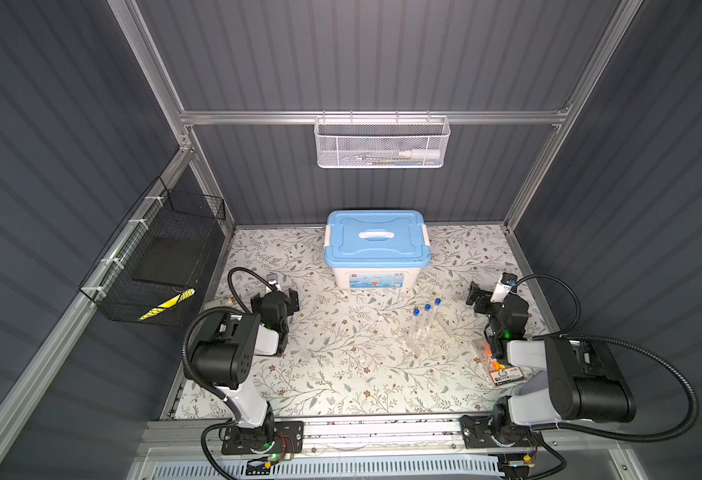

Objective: Organize the chemistry lab equipment

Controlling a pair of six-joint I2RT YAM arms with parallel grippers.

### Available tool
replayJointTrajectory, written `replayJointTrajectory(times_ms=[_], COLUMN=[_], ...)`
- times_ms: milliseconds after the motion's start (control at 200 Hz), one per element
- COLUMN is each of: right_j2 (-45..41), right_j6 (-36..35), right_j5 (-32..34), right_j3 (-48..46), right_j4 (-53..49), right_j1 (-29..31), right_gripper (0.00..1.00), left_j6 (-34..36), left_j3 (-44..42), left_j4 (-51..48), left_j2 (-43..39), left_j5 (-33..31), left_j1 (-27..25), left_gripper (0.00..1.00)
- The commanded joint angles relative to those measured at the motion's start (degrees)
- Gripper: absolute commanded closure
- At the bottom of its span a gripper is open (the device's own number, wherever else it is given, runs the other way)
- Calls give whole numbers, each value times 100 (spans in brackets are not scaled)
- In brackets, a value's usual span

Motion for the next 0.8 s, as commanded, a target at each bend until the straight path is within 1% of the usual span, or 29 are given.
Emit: replayJointTrajectory(times_ms=[0, 125, 230, 330, 480, 570, 795], right_j2=[6, 10, 4, 4, 15, 32, 23], right_j6=[44, 51, 35, -49, -157, -335, -333], right_j5=[281, 306, 276, 37, -231, -662, -674], right_j3=[-98, -125, -20, 131, 211, 330, 309], right_j4=[362, 422, 211, -61, -188, -406, -379], right_j1=[16, 19, 19, 25, 25, 25, 25], right_gripper=[1, 1, 1, 1, 1, 1, 1], left_j6=[-130, -115, -120, -110, -114, -115, -116], left_j3=[69, 61, 61, 56, 59, 61, 56], left_j4=[-16, 10, 10, 10, 10, 10, 10], left_j2=[24, 22, 22, 30, 26, 26, 26], left_j5=[-167, -165, -157, -158, -157, -159, -157], left_j1=[37, 37, 36, 37, 37, 37, 37], left_gripper=[0, 0, 0, 0, 0, 0, 0])
